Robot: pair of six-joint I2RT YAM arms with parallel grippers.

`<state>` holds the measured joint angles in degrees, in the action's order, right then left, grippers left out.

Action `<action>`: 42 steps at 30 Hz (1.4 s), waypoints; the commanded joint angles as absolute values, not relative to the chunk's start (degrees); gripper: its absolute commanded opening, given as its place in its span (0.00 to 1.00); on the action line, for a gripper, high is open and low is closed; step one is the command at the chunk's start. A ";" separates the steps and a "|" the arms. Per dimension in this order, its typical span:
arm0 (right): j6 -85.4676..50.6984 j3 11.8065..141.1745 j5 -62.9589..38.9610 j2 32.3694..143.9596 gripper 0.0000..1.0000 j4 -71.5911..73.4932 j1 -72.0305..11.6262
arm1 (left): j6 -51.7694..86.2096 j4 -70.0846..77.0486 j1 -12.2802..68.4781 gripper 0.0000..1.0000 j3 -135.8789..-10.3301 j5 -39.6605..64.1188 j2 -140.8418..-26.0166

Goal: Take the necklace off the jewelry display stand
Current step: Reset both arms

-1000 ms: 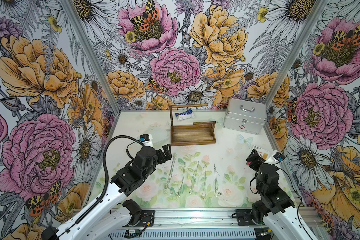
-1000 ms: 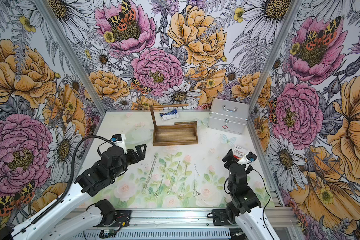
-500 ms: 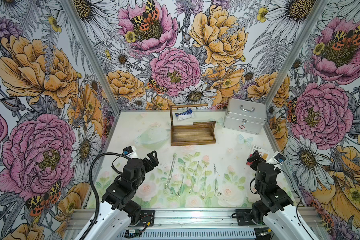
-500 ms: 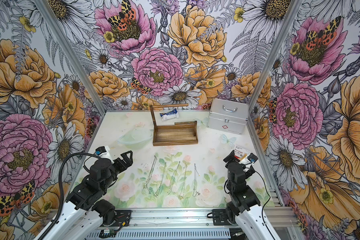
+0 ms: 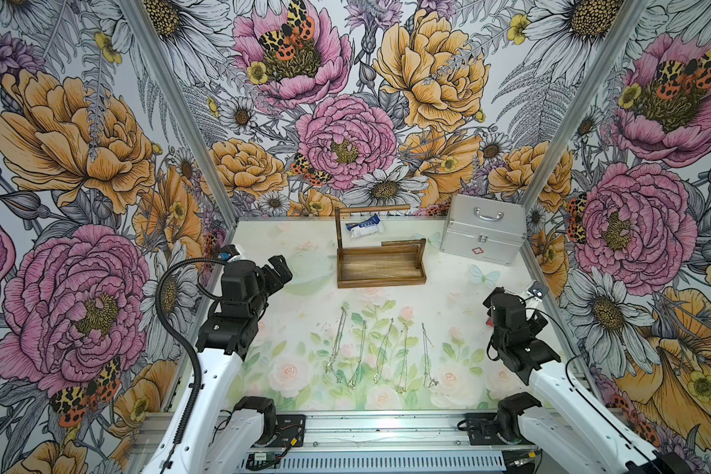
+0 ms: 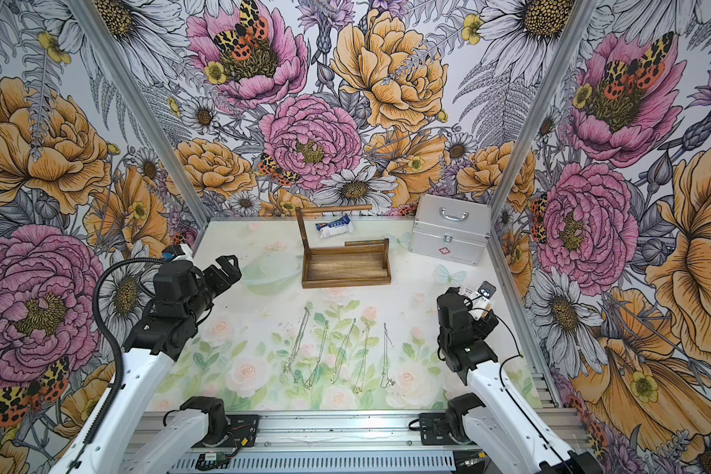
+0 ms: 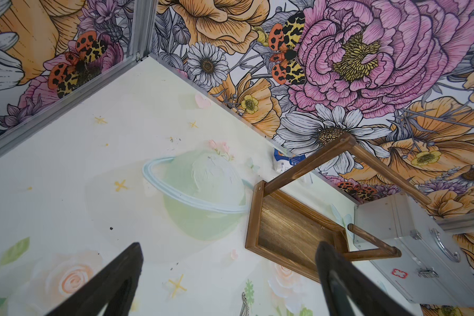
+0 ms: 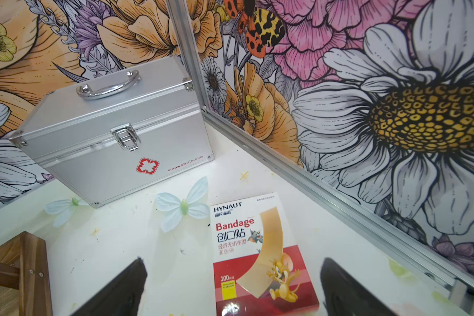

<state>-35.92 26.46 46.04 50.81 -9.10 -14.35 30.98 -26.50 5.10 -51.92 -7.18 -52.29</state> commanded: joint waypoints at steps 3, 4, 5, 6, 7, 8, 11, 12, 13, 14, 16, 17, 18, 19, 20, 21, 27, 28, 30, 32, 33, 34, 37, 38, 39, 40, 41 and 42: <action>-25.11 30.51 42.51 61.66 1.00 6.22 -12.23 | 25.72 -21.61 2.17 0.99 -58.58 -1.34 -60.46; -22.69 31.55 41.14 64.13 1.00 8.15 -11.44 | 25.92 -20.65 1.08 0.99 -59.40 -0.31 -61.91; -20.07 32.22 40.00 66.15 1.00 10.17 -10.93 | 26.08 -19.45 0.24 0.99 -59.56 0.23 -62.98; -17.37 32.94 39.36 68.49 1.00 12.34 -10.49 | 25.76 -17.23 -0.19 0.99 -59.16 0.17 -63.67; -15.13 33.34 38.72 70.10 1.00 14.29 -9.99 | 24.74 -14.18 -0.35 0.99 -57.96 -0.66 -63.91; -12.43 33.46 37.74 71.86 1.00 16.50 -9.51 | 23.50 -10.92 -0.40 0.99 -56.14 -1.85 -63.71; -3.02 33.69 31.44 77.34 1.00 23.24 -7.90 | 20.75 1.44 -1.52 0.99 -47.89 -6.35 -62.08; -1.94 34.62 31.12 78.87 1.00 23.00 -7.38 | 20.16 4.42 -2.45 0.99 -45.38 -7.91 -62.05; -1.61 35.37 30.71 80.04 1.00 22.23 -6.80 | 19.62 6.16 -3.78 0.99 -43.49 -8.96 -62.37; -1.81 36.05 29.64 80.85 1.00 21.24 -6.07 | 19.32 6.67 -5.29 0.99 -42.39 -9.51 -63.08; -3.14 37.48 23.20 81.92 1.00 18.50 -3.82 | 19.32 6.51 -8.71 0.99 -40.22 -9.45 -64.87; -3.96 37.39 21.21 82.36 1.00 18.59 -2.94 | 18.78 6.81 -9.49 0.99 -39.19 -10.23 -65.46; -4.77 37.07 19.88 82.81 1.00 18.86 -2.07 | 17.44 7.82 -9.83 0.99 -37.91 -11.52 -65.95; -5.39 36.77 19.54 83.28 1.00 19.10 -1.45 | 16.24 8.84 -10.08 0.99 -36.76 -12.44 -66.48; -5.45 36.31 19.51 83.84 1.00 19.68 -1.09 | 15.23 9.59 -10.34 0.99 -36.13 -13.27 -66.95; -5.66 35.93 19.60 84.57 1.00 20.54 -0.76 | 13.69 10.22 -10.32 0.99 -35.59 -13.38 -67.54; -5.01 35.53 13.95 86.18 1.00 22.88 -0.03 | 9.60 13.88 -10.44 0.99 -33.64 -13.76 -72.82; -4.09 35.04 10.91 85.85 1.00 23.64 0.00 | 9.46 14.33 -10.45 0.99 -33.49 -13.34 -73.78; -1.95 33.70 4.23 85.04 1.00 25.39 0.12 | 8.90 15.71 -10.29 0.99 -33.29 -12.40 -75.71; -1.30 32.90 1.94 84.59 1.00 26.60 0.13 | 8.62 18.16 -10.34 0.99 -32.59 -9.98 -77.89; -1.45 32.70 1.92 84.53 1.00 27.04 0.26 | 8.96 18.78 -10.30 0.99 -32.38 -9.69 -79.06; -1.62 32.46 1.42 84.50 1.00 27.63 0.33 | 9.42 19.98 -10.35 0.99 -31.96 -9.16 -80.03; -2.86 27.17 1.95 85.55 1.00 38.91 0.71 | 9.31 22.75 -9.70 0.99 -31.37 -7.04 -80.94; -3.82 26.55 2.38 85.44 1.00 39.84 1.27 | 8.72 23.29 -9.09 0.99 -31.29 -7.03 -80.95; -4.33 26.02 1.92 85.42 1.00 40.57 1.88 | 8.09 24.77 -8.40 0.99 -30.86 -6.60 -81.10; -4.40 25.33 1.69 85.49 1.00 42.15 2.10 | 7.66 25.86 -7.82 0.99 -30.59 -5.78 -81.21; -4.54 24.56 1.95 85.50 1.00 43.52 2.09 | 7.41 27.04 -7.27 0.99 -30.30 -5.33 -81.37; -4.74 23.82 2.36 85.40 1.00 44.69 2.10 | 7.13 27.88 -6.59 0.99 -30.15 -4.70 -81.55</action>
<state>-3.60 25.08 2.94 85.89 36.60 1.65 9.32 21.19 -8.12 -30.96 -7.77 -81.36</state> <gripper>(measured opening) 0.998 0.987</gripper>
